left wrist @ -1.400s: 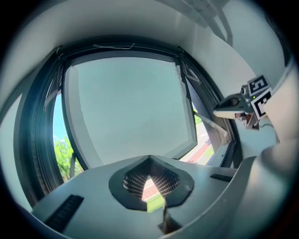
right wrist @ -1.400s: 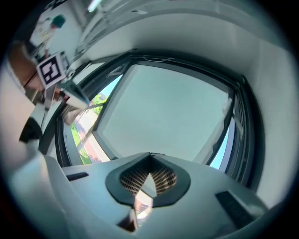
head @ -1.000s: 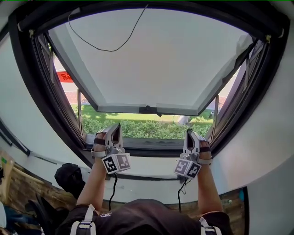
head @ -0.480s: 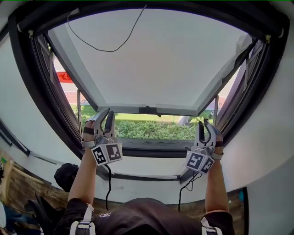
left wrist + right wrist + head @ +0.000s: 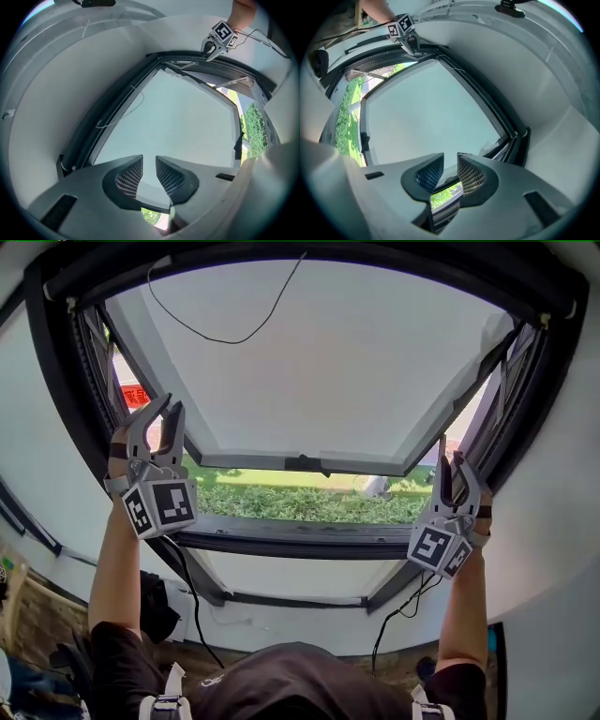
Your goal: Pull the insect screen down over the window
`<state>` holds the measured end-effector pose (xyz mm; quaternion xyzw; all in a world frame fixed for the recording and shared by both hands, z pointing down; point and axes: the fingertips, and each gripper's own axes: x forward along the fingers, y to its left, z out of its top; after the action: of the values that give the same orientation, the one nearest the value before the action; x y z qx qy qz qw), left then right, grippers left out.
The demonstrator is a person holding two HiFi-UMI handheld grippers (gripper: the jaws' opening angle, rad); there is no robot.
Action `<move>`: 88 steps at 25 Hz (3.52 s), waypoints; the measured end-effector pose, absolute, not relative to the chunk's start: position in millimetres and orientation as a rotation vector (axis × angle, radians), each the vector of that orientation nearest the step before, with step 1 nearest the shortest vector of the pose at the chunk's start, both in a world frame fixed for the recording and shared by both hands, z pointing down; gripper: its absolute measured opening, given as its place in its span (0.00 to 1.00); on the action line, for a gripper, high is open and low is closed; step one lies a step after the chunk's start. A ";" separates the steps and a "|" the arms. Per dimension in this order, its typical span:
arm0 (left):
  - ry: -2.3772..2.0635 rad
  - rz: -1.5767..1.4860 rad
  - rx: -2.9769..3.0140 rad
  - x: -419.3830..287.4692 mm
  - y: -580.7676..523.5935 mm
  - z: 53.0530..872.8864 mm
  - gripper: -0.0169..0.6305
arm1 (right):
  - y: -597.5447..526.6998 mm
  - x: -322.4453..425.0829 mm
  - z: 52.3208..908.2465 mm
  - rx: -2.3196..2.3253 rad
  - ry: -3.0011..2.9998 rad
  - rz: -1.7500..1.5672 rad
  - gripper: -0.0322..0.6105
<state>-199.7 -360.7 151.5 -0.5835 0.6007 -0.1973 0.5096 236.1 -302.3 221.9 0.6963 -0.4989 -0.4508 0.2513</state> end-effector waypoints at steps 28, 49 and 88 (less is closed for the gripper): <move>1.243 -0.883 -1.270 -251.0 -369.2 -37.8 0.21 | -314.5 219.1 -41.8 1.575 -1.273 -1.352 0.21; 1.213 -1.031 -1.290 -249.5 -398.6 -37.6 0.10 | -347.6 216.5 -50.1 1.407 -1.263 -1.164 0.11; 0.896 -1.446 -1.450 -243.1 -391.2 180.8 0.07 | -346.3 222.6 165.3 1.089 -1.244 -0.768 0.09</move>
<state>-243.1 -391.2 180.8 -0.5832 0.3602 -0.5817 0.4378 222.6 -346.3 165.3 0.4723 -0.5395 -0.3330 0.6125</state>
